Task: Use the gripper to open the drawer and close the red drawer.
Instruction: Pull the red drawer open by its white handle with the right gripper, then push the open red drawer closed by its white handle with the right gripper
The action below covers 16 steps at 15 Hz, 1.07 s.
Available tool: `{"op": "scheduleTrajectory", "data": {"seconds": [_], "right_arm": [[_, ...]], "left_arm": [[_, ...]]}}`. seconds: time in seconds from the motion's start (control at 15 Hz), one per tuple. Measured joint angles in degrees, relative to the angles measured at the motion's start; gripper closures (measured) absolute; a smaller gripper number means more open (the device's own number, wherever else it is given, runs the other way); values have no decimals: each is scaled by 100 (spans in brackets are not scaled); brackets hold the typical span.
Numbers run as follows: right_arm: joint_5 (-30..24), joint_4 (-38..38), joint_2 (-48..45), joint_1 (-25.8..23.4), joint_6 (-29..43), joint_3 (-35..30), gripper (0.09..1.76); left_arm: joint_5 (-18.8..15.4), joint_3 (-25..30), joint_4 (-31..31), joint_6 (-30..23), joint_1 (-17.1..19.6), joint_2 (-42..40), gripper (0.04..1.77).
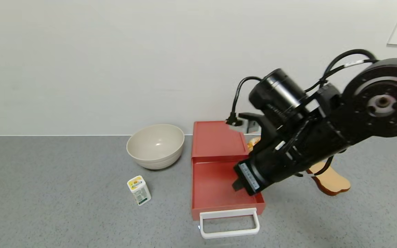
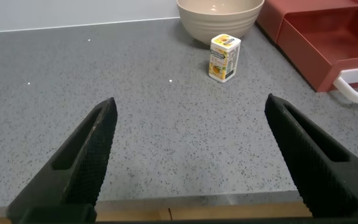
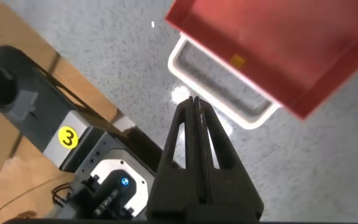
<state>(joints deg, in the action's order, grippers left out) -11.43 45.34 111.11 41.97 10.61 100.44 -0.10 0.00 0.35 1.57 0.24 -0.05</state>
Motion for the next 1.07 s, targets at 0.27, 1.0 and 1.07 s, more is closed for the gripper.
{"op": "scheduleTrajectory", "data": {"seconds": [0.27,1.0,1.07], "right_arm": [[-909,-1158,-890,-912,-761,-1150,173],[-2199,-3313,-2277,-2519,-1440,-3438,173],[-2202,-3316,-2293,-2536,-1440,-3478,173]], "left_arm": [[0,0,-2,0,0,0,9],[0,0,-2,-1,0,2,9],[0,0,-2,0,0,0,9]]}}
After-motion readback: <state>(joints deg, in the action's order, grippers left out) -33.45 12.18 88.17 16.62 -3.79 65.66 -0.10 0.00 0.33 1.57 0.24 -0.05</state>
